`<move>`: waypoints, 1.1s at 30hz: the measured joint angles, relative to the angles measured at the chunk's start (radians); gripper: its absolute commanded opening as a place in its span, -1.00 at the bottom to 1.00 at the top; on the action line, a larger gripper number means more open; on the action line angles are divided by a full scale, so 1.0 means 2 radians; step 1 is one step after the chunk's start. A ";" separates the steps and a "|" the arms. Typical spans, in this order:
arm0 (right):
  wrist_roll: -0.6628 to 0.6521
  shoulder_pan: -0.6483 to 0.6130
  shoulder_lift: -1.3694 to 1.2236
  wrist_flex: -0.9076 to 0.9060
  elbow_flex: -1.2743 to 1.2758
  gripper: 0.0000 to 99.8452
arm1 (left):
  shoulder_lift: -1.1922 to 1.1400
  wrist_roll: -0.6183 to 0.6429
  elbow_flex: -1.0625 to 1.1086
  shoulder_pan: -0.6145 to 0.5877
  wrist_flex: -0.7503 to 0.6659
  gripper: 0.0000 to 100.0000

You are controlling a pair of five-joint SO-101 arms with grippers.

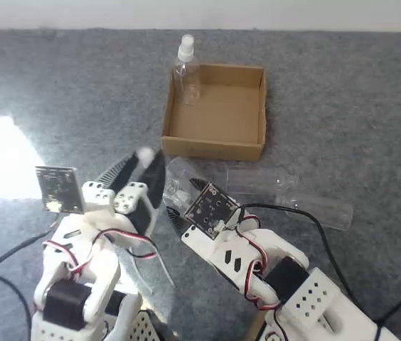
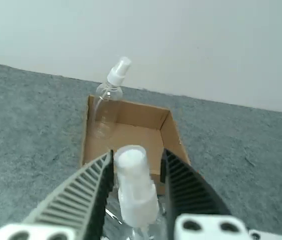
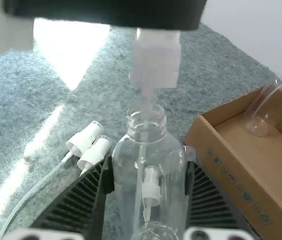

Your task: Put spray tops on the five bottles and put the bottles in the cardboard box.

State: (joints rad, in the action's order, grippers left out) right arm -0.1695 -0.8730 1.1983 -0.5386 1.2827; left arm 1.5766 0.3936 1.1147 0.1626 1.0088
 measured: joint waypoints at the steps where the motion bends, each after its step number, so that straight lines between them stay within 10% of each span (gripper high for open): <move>1: 0.000 0.000 0.000 0.000 0.000 -0.78 | 0.000 -0.002 0.000 0.009 0.000 -0.67; 13: 0.000 0.004 0.000 0.000 0.000 -0.78 | 0.000 -0.002 0.000 0.025 0.009 -0.56; 33: 0.000 0.003 0.000 0.001 0.013 -0.78 | 0.000 0.024 0.008 -0.144 -0.038 -0.56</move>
State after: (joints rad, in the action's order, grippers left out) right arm -0.1695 -0.8669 1.1983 -0.5370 1.3088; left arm 1.5766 0.4411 1.1316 -0.1258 0.9337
